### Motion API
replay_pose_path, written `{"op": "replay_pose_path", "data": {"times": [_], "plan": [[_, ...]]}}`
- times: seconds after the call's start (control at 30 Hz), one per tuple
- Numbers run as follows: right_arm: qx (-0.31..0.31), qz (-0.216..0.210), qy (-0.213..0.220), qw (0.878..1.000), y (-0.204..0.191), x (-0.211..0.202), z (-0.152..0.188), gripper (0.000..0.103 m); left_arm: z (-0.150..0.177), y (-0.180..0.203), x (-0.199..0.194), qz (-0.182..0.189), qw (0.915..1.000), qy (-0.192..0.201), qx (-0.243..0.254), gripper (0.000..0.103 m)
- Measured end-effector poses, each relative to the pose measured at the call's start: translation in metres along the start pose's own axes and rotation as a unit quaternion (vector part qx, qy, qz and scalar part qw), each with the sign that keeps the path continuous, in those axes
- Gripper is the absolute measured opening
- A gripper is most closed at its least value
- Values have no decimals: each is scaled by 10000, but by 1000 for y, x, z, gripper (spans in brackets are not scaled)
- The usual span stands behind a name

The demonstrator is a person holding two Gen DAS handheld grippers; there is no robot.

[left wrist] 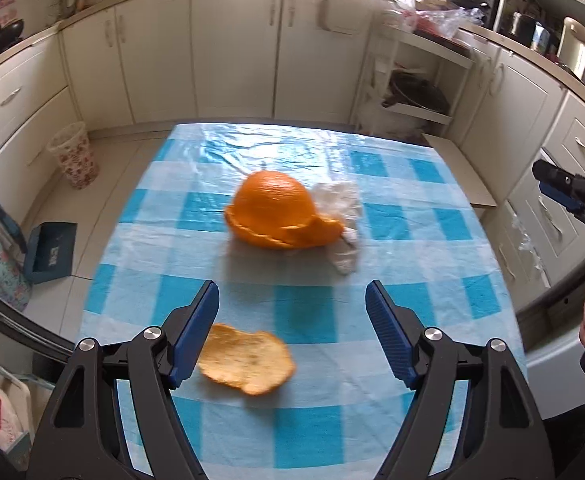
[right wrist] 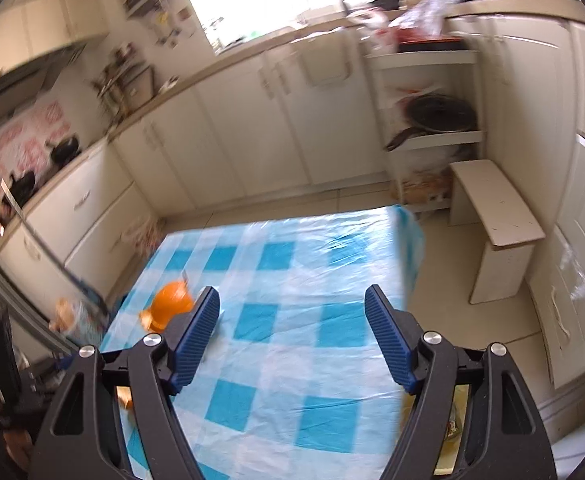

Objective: Collect trash

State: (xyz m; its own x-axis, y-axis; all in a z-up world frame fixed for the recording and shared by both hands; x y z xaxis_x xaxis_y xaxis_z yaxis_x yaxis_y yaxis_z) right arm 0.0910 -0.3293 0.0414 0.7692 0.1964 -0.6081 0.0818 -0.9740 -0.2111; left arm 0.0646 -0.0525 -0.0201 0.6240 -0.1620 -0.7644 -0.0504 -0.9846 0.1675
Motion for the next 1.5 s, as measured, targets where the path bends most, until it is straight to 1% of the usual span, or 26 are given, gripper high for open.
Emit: {"op": "replay_pose_path", "data": {"times": [0.13, 0.23, 0.37, 0.53, 0.77, 0.93, 1.1, 1.23, 1.27, 1.33, 1.4, 1.43, 1.47, 1.5], "plan": [[-353, -114, -212, 9991, -28, 23, 2, 74, 4, -24, 9, -38, 9997, -48, -253, 74], [-515, -187, -345, 9979, -42, 37, 3, 75, 9, -32, 18, -137, 9994, -153, -268, 74], [-714, -283, -484, 9959, -65, 53, 7, 75, 11, -36, 23, -228, 9992, -187, -274, 75], [-955, -470, -606, 9925, -91, 71, 9, 75, 11, -44, 28, -284, 9985, -285, -375, 76], [-1373, -742, -795, 9845, -128, 94, 15, 75, 12, -58, 32, -467, 9970, -389, -488, 77], [-1852, -850, -863, 9752, -155, 107, 23, 75, 12, -67, 32, -583, 9961, -418, -521, 78], [-2148, -860, -911, 9686, -169, 119, 31, 75, 11, -71, 30, -649, 9956, -420, -525, 78], [-2144, -860, -946, 9683, -170, 128, 32, 74, 10, -75, 28, -654, 9954, -416, -559, 79], [-2139, -875, -961, 9682, -170, 130, 32, 72, 10, -76, 27, -656, 9953, -420, -571, 80], [-2147, -941, -1001, 9670, -172, 133, 34, 58, 10, -79, 28, -662, 9950, -444, -606, 80], [-2134, -1028, -1100, 9653, -174, 137, 36, 36, 11, -81, 28, -661, 9947, -467, -637, 80], [-2107, -1101, -1155, 9644, -175, 138, 37, 28, 11, -82, 28, -662, 9945, -474, -653, 80], [-2063, -1193, -1215, 9636, -175, 139, 38, 12, 11, -83, 28, -666, 9944, -477, -665, 80], [-1985, -1322, -1263, 9629, -176, 140, 39, 8, 10, -83, 28, -671, 9943, -479, -673, 81]]}}
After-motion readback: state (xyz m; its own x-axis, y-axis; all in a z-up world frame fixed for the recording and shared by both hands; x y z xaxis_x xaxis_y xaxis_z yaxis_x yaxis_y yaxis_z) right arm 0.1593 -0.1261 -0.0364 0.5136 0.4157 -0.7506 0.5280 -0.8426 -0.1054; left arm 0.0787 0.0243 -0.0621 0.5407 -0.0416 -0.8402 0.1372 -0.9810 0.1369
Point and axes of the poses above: each gripper's, at about its wrist camera, not at the fingertips, and x roughly the way its jaws point, y to its right, z to its underside, the point moved 2 cm from there along x, roughly the way its jaws point, and after that the axes turned 7 degrees about -x, right-handed, at the moved point
